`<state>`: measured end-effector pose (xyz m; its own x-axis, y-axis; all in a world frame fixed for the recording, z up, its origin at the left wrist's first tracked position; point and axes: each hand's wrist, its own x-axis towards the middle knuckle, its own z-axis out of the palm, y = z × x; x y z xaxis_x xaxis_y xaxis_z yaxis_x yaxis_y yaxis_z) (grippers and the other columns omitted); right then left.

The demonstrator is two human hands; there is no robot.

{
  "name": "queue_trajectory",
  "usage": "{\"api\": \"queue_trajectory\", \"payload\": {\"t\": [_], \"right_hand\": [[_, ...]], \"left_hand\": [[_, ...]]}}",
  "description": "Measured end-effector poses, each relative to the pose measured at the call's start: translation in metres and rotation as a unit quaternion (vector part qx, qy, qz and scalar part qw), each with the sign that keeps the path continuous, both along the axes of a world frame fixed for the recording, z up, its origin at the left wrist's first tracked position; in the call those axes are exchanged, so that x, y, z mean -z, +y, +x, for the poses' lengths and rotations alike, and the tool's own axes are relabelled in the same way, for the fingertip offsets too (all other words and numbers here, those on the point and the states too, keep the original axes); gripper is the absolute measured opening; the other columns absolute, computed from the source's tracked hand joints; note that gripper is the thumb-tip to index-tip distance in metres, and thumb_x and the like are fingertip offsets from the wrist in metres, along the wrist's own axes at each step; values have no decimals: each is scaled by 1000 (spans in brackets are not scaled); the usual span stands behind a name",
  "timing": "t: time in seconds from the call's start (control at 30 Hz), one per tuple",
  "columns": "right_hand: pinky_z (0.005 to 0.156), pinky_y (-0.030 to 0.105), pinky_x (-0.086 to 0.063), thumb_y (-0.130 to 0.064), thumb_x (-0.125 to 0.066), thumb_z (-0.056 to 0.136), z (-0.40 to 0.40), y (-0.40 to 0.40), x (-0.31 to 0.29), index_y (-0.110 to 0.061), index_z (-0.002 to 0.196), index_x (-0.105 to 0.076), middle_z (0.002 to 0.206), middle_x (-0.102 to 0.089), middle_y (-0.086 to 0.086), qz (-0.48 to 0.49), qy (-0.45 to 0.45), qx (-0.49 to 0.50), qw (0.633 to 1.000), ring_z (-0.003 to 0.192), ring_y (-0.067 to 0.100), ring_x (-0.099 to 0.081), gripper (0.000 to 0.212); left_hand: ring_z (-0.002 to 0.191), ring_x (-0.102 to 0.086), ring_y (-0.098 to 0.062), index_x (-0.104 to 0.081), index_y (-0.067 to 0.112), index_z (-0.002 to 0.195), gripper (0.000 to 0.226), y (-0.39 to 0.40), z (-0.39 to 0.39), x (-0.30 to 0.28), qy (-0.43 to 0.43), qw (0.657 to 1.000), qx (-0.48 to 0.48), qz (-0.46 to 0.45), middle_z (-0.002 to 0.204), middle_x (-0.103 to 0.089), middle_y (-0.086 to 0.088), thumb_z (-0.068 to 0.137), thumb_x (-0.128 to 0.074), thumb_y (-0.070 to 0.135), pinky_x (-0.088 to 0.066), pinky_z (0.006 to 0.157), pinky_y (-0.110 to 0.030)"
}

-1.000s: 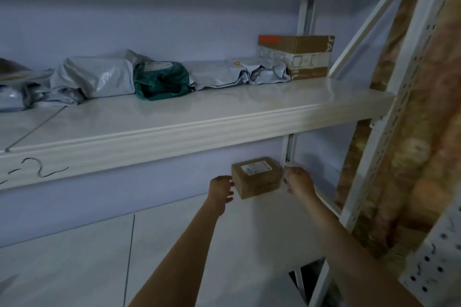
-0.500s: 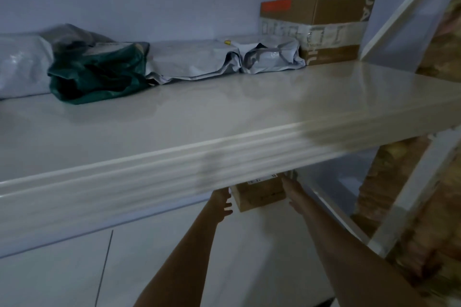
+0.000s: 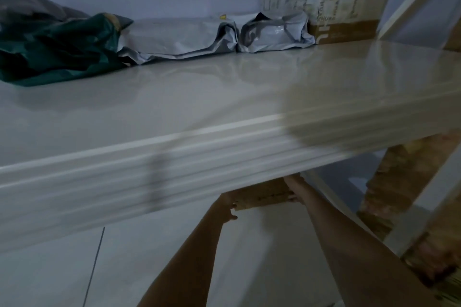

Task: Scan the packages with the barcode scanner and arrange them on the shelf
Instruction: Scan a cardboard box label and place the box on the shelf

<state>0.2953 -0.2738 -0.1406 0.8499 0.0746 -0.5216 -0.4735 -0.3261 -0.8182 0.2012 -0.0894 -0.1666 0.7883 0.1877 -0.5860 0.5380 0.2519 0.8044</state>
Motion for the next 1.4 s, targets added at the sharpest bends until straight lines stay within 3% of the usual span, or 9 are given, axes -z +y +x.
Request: {"api": "queue_trajectory", "payload": {"t": [0.17, 0.33, 0.47, 0.63, 0.9, 1.03, 1.2, 1.33, 1.4], "right_hand": [[99, 42, -50, -52, -47, 101, -4, -7, 18, -13, 143, -46, 141, -51, 14, -11, 44, -21, 999, 117, 31, -56, 57], [101, 50, -52, -50, -59, 96, -24, 1, 37, -5, 144, -48, 136, -60, 16, 71, 42, -5, 997, 117, 32, -62, 67], [98, 45, -53, -52, -57, 96, -44, 12, 47, -7, 141, -55, 130, -64, 14, 75, 55, -16, 996, 112, 31, -64, 63], [106, 49, -47, -59, -55, 94, -74, 46, 51, -10, 134, -62, 132, -63, 14, 66, 47, -70, 994, 119, 34, -60, 64], [65, 35, -56, -61, -66, 82, -161, 114, 36, -26, 121, -69, 107, -75, 11, 131, 87, -228, 961, 89, 31, -70, 52], [74, 43, -59, -56, -80, 69, -210, 161, 30, -33, 128, -61, 115, -73, 17, 178, 131, -280, 934, 97, 37, -72, 66], [102, 58, -47, -52, -89, 64, -275, 225, 10, -43, 136, -50, 127, -63, 22, 159, 161, -379, 897, 112, 42, -65, 82], [97, 52, -44, -70, -73, 71, -335, 282, -17, -41, 150, -29, 150, -43, 13, 57, 64, -468, 879, 123, 33, -51, 94], [111, 52, -37, -71, -74, 68, -363, 308, -33, -42, 154, -18, 158, -36, 7, 30, -20, -502, 864, 140, 30, -40, 106]], "left_hand": [[104, -54, -26, -56, 16, 116, 42, 13, -16, 0, 28, 1000, 2, 0, 122, -55, -9, 88, -64, 45, -44, 90, -43], [135, -36, -42, -38, 7, 143, 66, 30, -38, 11, 56, 998, -24, 20, 150, -35, -17, 94, -56, 47, -32, 111, -56], [126, -46, -45, -31, 9, 138, 67, 45, -66, 15, 70, 997, -35, 1, 141, -43, -20, 91, -64, 41, -37, 102, -65], [112, -55, -37, -47, 12, 131, 60, 67, -115, 10, 80, 994, -49, -51, 124, -51, -17, 86, -68, 45, -51, 92, -56], [110, -55, -30, -55, 29, 123, 55, 147, -224, -11, 52, 988, -144, -21, 123, -55, -9, 77, -72, 53, -49, 89, -47], [115, -53, -38, -56, 42, 120, 55, 191, -295, -29, 25, 990, -141, 16, 126, -53, -9, 72, -71, 63, -48, 88, -61], [105, -59, -31, -53, 59, 119, 62, 240, -404, -47, -9, 988, -148, 39, 123, -56, -7, 62, -78, 64, -55, 77, -39], [108, -63, -29, -53, 53, 127, 64, 285, -485, -58, -57, 972, -199, 108, 123, -64, -4, 71, -82, 45, -57, 88, -45], [103, -68, -25, -59, 51, 122, 63, 306, -517, -67, -75, 968, -185, 154, 119, -67, -4, 67, -86, 38, -60, 81, -39]]}}
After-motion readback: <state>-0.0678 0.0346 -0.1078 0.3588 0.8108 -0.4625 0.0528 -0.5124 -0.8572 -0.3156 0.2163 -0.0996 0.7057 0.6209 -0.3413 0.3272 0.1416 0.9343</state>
